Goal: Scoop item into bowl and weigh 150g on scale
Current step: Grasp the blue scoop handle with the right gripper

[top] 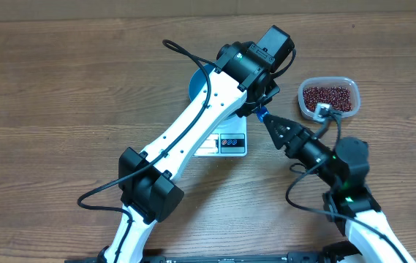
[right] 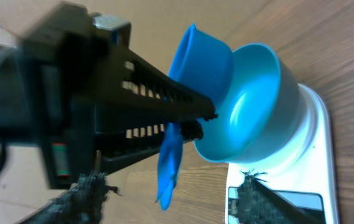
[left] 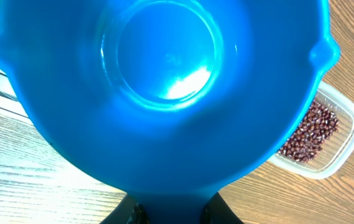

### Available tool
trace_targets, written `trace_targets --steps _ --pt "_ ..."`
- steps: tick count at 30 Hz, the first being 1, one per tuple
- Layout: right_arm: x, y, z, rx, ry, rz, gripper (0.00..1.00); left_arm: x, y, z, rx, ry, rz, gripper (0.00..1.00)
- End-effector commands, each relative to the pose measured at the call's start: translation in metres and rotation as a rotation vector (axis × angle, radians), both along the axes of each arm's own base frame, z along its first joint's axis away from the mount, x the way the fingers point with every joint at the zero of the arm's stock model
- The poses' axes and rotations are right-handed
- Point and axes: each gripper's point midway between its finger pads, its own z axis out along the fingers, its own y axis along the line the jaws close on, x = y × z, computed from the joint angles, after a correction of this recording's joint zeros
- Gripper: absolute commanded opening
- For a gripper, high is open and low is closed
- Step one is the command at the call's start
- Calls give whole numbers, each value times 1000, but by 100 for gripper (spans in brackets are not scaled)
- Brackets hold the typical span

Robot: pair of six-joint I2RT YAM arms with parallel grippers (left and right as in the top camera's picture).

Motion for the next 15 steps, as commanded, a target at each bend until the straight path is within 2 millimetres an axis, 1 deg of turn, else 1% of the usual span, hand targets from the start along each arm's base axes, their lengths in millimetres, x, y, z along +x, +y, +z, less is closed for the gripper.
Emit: trace_targets --steps 1,3,4,12,15 --pt "7 14 0 33 8 40 58 4 -3 11 -27 -25 29 4" --pt "9 19 1 55 4 50 52 4 -3 11 -27 -24 29 4" --pt "10 21 3 58 -8 55 50 4 -3 11 -27 -24 28 4" --pt "12 23 16 70 -53 57 48 3 -3 11 -27 -23 28 4" --pt "15 22 15 69 -50 46 47 3 -4 11 -33 -19 26 4"
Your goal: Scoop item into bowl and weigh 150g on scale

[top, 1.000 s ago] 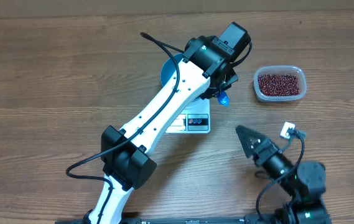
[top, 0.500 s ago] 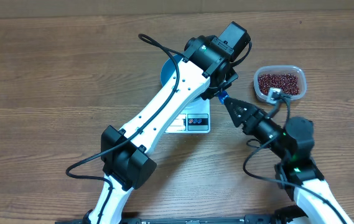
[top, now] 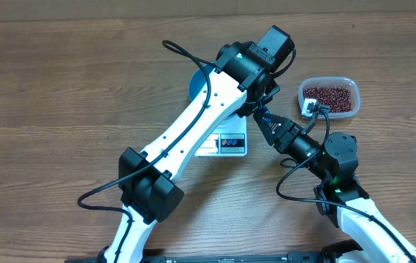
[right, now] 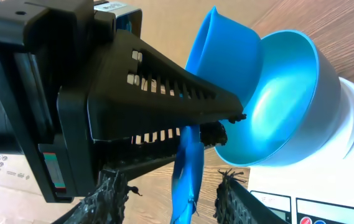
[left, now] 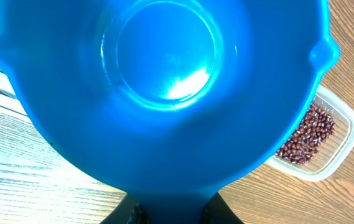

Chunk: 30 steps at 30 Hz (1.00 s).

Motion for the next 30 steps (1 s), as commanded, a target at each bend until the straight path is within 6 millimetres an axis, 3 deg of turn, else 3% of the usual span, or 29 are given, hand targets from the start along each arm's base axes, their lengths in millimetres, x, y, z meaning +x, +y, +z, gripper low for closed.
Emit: trace_targets --steps 1,6,12,19,30 --pt "8 1 12 8 -25 -11 46 2 -4 11 -26 -20 7 4" --pt "13 1 6 29 7 -22 41 1 -4 11 -34 -12 30 4" --pt "14 1 11 44 -12 -26 34 1 -5 11 -39 -9 44 4" --pt "14 1 18 54 -39 -26 33 1 -5 11 -40 -7 49 4" --pt "15 1 18 75 -19 -31 20 -1 -6 11 -43 -5 55 4"
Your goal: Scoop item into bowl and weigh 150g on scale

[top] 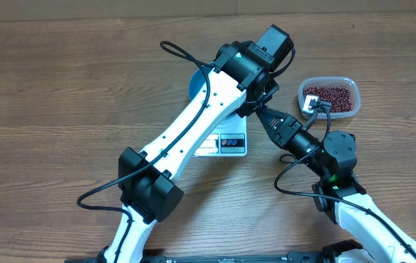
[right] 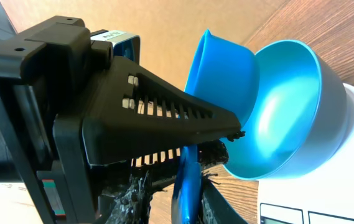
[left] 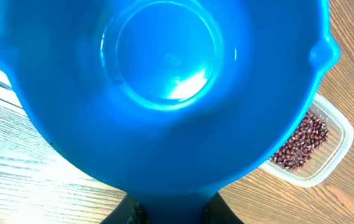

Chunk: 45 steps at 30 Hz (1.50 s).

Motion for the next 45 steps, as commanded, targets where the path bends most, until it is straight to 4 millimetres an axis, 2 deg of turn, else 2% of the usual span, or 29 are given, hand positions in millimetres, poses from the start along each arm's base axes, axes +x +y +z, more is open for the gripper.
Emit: trace_targets --steps 1,10,13,15,16,18,20,21,24,26,28,30,33,34,37,39,44,45 --pt "4 2 15 14 -35 2 20 0 -6 11 -27 -19 8 4" --pt "4 3 15 14 -35 7 11 0 -6 11 -27 -19 9 4" --pt "3 4 15 15 -34 14 4 0 -5 11 -27 -19 9 4" --pt "2 4 15 15 -34 17 4 0 -6 11 -27 -20 8 4" --pt "2 4 15 15 -34 17 4 0 -6 11 -27 -20 8 9" --pt "2 4 15 14 -35 17 4 0 -5 11 -22 -23 -6 50" --pt "2 4 15 11 -37 17 4 3 -7 12 -10 -47 -72 97" --pt "2 4 15 8 -40 18 4 5 -8 13 -7 -65 -113 100" --pt "2 4 14 -17 -61 20 4 7 -10 27 -23 -101 -201 100" --pt "2 4 13 -31 -68 21 4 9 -10 46 -34 -154 -252 100" --pt "3 4 15 -31 -72 20 4 13 -5 79 -22 -257 -312 100" --pt "5 4 20 -57 -86 21 4 12 10 120 28 -380 -367 100" --pt "9 4 29 -149 -79 25 4 2 38 159 112 -486 -408 100" --pt "12 1 39 -226 -70 18 4 -4 57 175 166 -523 -412 99" --pt "13 -11 61 -364 -52 -20 4 -15 80 191 232 -551 -438 100" --pt "10 -21 83 -441 -43 -50 4 -20 100 195 282 -542 -421 100" --pt "-7 -27 131 -486 -79 -54 4 -22 131 184 336 -460 -387 100" --pt "-8 -29 133 -487 -79 -59 4 -22 134 183 339 -451 -386 100"
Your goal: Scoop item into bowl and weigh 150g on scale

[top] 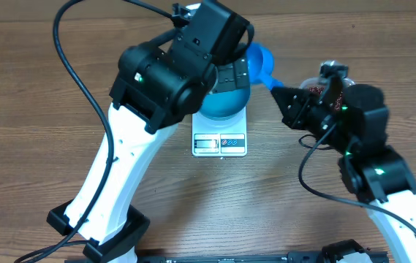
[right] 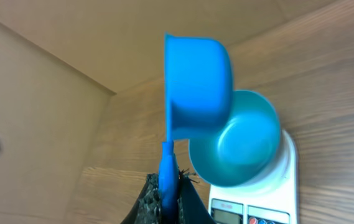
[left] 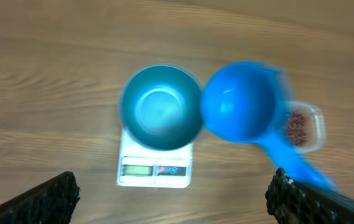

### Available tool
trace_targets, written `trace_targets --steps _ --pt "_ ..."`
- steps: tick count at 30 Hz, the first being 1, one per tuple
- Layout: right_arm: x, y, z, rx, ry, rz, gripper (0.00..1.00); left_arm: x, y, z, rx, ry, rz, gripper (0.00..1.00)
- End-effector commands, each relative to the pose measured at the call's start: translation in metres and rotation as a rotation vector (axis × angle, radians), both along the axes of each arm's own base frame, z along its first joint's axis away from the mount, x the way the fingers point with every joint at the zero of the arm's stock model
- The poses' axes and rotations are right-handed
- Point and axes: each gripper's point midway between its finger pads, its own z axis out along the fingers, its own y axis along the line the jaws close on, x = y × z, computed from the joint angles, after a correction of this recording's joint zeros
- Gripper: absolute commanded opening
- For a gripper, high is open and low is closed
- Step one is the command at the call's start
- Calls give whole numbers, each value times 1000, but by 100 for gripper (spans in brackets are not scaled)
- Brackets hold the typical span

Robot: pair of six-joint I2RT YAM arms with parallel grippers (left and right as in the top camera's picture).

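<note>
A blue scoop [right: 195, 78] hangs level beside and above the teal bowl [right: 236, 146], which stands on the white scale [right: 257, 208]. My right gripper [right: 167, 199] is shut on the scoop's handle. From high above, the left wrist view shows the bowl [left: 161, 107], the scale [left: 155, 169], the scoop [left: 242, 109] and the tub of red beans [left: 300, 127]. Scoop and bowl both look empty there. My left gripper [left: 170, 199] is wide open with nothing in it. Overhead, the scoop [top: 259, 62] is just right of the bowl [top: 222, 102].
The raised left arm [top: 178, 66] fills the upper middle of the overhead view and covers part of the bowl. The right arm [top: 354, 124] hides most of the bean tub. Wooden table [top: 47, 146] lies all round the scale [top: 220, 143].
My left gripper has let go of the scoop, is open and now sits high above the table. The right gripper is shut on the handle and holds the scoop alone.
First my left gripper held the scoop over the bowl while the right gripper stood open near the handle. Then the right fingers were either side of the handle, then closer on it. Now the scoop has passed to the right gripper and the left is up and away.
</note>
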Motion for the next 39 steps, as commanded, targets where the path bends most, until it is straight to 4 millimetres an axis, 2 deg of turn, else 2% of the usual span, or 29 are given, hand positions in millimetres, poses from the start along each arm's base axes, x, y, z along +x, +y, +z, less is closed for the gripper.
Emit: trace_targets --steps 1,6,9,11,15,19,22,23,24,25,29,32,39 --pt "-7 -12 34 -56 -94 -35 4 7 22 -7 70 21 19 100" --pt "-24 -52 39 -166 -73 -220 4 10 27 -16 122 51 -67 100" --pt "-37 -66 37 -217 -58 -260 4 10 27 -27 181 75 -127 100" --pt "-44 -76 33 -245 -39 -299 4 12 26 -41 227 107 -167 100" --pt "-57 -101 16 -336 29 -404 4 13 25 -86 312 226 -210 99" --pt "-65 -105 2 -365 92 -400 4 14 22 -123 357 324 -221 100" --pt "-68 -105 -2 -374 109 -397 4 17 17 -138 356 359 -231 100" --pt "-69 -106 -4 -379 118 -396 4 18 13 -143 347 374 -239 70" --pt "-70 -106 -5 -382 125 -394 4 17 8 -148 331 387 -250 34" --pt "-72 -106 -8 -388 136 -392 4 16 1 -152 299 405 -264 4" --pt "-74 -114 -14 -426 161 -419 4 17 -19 -155 202 409 -301 4" --pt "-78 -119 -19 -452 185 -434 4 12 -24 -155 178 425 -296 5" --pt "-84 -121 -26 -473 220 -425 4 -5 -42 -176 185 437 -378 5"
